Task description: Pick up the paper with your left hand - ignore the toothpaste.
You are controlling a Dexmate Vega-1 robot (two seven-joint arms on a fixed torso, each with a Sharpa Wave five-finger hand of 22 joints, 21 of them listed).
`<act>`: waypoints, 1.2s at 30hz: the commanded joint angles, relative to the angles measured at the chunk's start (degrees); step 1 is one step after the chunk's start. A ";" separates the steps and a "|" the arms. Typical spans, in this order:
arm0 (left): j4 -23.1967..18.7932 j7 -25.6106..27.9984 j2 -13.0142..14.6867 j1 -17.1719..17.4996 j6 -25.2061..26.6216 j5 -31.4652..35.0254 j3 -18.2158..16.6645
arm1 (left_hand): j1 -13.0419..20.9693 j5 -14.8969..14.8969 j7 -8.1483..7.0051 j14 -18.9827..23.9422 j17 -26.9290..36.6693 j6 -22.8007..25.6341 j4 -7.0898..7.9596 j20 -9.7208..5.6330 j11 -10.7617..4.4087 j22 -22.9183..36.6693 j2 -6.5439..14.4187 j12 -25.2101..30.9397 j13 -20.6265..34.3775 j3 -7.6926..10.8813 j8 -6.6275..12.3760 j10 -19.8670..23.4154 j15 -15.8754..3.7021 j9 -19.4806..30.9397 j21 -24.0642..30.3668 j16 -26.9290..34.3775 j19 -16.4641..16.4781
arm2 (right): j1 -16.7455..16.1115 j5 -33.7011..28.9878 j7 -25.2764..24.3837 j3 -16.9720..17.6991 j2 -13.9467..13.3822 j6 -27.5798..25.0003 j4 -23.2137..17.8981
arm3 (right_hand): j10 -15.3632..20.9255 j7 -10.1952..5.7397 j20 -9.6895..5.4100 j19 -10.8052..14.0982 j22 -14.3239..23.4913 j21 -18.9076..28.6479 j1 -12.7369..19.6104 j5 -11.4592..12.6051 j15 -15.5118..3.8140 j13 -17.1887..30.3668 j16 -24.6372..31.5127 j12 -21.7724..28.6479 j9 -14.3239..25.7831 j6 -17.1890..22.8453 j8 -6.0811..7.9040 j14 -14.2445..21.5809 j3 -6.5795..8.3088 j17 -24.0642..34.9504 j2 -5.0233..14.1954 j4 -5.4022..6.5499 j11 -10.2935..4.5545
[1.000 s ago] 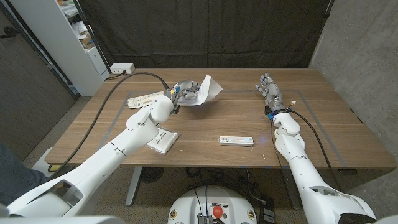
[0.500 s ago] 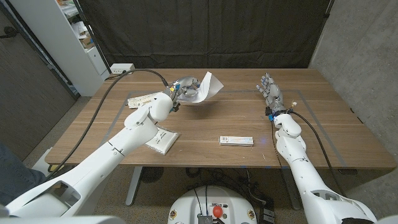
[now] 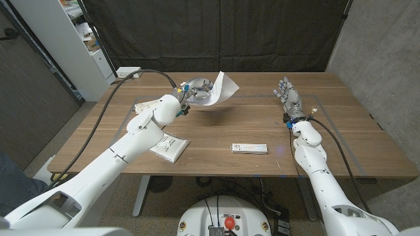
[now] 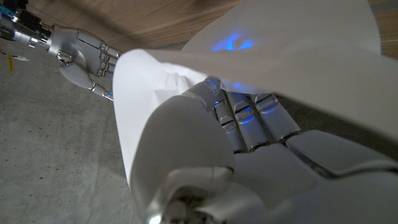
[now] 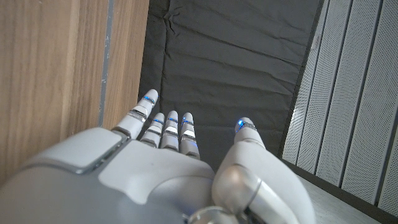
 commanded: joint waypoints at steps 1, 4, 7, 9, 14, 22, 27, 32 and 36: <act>-1.76 -1.90 0.74 0.16 -3.08 -3.91 -2.96 | -0.38 0.10 -0.17 0.57 0.21 0.61 -0.07 -0.37 -0.05 0.04 0.16 -0.10 0.22 0.44 -0.22 0.27 -0.05 0.06 0.40 0.00 -0.15 | -0.70 0.95 0.06 0.24 -0.67 -0.52 -1.01 | 0.55 0.11 0.15 0.42 0.15 0.24 -0.19 0.31 0.13 0.22 0.30 -0.24 0.20 0.25 -0.17 0.50 -0.06 0.02 0.25 -0.10 0.23; -2.34 -2.22 0.97 -0.11 -2.82 -3.63 -2.96 | -0.44 0.09 -0.21 0.54 0.28 0.57 -0.06 -0.40 0.05 0.04 0.13 -0.15 0.26 0.43 -0.27 0.24 -0.05 0.06 0.50 -0.07 -0.23 | -0.72 1.04 0.10 0.30 -0.76 -0.51 -0.98 | 0.56 0.10 0.11 0.43 0.15 0.25 -0.19 0.31 0.11 0.22 0.30 -0.23 0.20 0.24 -0.17 0.52 -0.06 0.03 0.26 -0.10 0.20; -2.80 -2.69 1.24 -0.45 -2.55 -3.36 -2.93 | -0.53 0.08 -0.22 0.58 0.36 0.60 -0.01 -0.45 0.09 0.03 0.15 -0.17 0.31 0.43 -0.30 0.27 0.01 0.06 0.61 -0.13 -0.32 | -0.70 1.14 0.20 0.35 -0.82 -0.45 -0.85 | 0.59 0.12 0.12 0.43 0.15 0.25 -0.19 0.31 0.08 0.22 0.31 -0.23 0.21 0.26 -0.16 0.53 -0.06 0.03 0.26 -0.10 0.31; -3.10 -3.00 1.39 -0.66 -2.40 -3.26 -2.94 | -0.53 0.08 -0.17 0.56 0.40 0.60 -0.02 -0.47 0.15 0.02 0.15 -0.22 0.33 0.44 -0.31 0.18 -0.03 0.07 0.67 -0.17 -0.31 | -0.64 1.15 0.15 0.40 -0.81 -0.33 -0.73 | 0.57 0.13 0.13 0.40 0.15 0.24 -0.20 0.30 0.05 0.22 0.31 -0.24 0.21 0.27 -0.16 0.54 -0.06 0.03 0.26 -0.09 0.33; -4.02 -3.63 1.63 -1.07 -1.71 -2.97 -3.07 | -0.61 0.06 -0.24 0.57 0.51 0.53 -0.01 -0.48 0.45 0.01 0.13 -0.31 0.39 0.44 -0.39 0.07 -0.03 0.07 0.80 -0.26 -0.47 | -0.43 1.17 0.18 0.46 -0.88 -0.36 -0.46 | 0.56 0.11 0.14 0.43 0.15 0.25 -0.21 0.30 0.04 0.22 0.31 -0.24 0.21 0.25 -0.17 0.54 -0.06 0.04 0.28 -0.08 0.30; -4.67 -3.64 2.02 -1.44 -2.42 -3.00 -3.78 | -0.79 0.04 -0.16 0.37 0.64 0.47 0.03 -0.45 0.22 -0.01 0.08 -0.37 0.50 0.44 -0.49 0.10 0.00 0.08 0.99 -0.52 -0.76 | 0.22 0.83 0.15 0.18 -0.66 -0.46 0.43 | 0.61 0.09 0.14 0.46 0.15 0.26 -0.17 0.29 0.03 0.22 0.29 -0.23 0.21 0.29 -0.16 0.50 -0.05 0.03 0.28 -0.10 0.21; -4.48 -3.55 1.84 -1.81 -2.90 -3.40 -4.24 | -1.00 0.03 -0.19 0.37 0.84 0.56 0.12 -0.41 -0.24 -0.03 0.16 -0.43 0.60 0.48 -0.54 0.21 0.06 0.09 1.25 -0.70 -0.98 | 0.58 0.62 0.12 0.08 -0.46 -0.42 1.01 | 0.58 0.09 0.17 0.42 0.15 0.24 -0.17 0.29 0.01 0.21 0.28 -0.24 0.21 0.26 -0.17 0.49 -0.05 0.02 0.27 -0.11 0.25; -4.19 -2.65 1.45 -1.79 -4.14 -4.24 -5.19 | -1.12 0.01 -0.17 0.50 0.91 0.68 0.13 -0.38 0.16 -0.05 0.12 -0.38 0.67 0.49 -0.54 0.48 -0.02 0.10 1.34 -0.79 -1.25 | 0.97 0.23 -0.38 0.09 -0.27 -0.73 1.68 | 0.56 0.11 0.15 0.45 0.15 0.25 -0.18 0.28 0.05 0.22 0.29 -0.25 0.21 0.30 -0.16 0.51 -0.05 0.03 0.29 -0.09 0.25; -4.21 -2.26 1.41 -1.83 -4.84 -4.76 -5.94 | -1.13 0.01 -0.13 0.56 0.97 0.80 0.08 -0.34 -0.03 -0.07 0.11 -0.41 0.72 0.54 -0.53 0.51 0.06 0.11 1.43 -0.85 -1.39 | 1.46 0.13 -0.15 0.08 -0.15 -0.59 2.37 | 0.57 0.11 0.15 0.48 0.15 0.26 -0.18 0.28 0.05 0.22 0.30 -0.25 0.20 0.29 -0.17 0.54 -0.05 0.03 0.31 -0.09 0.20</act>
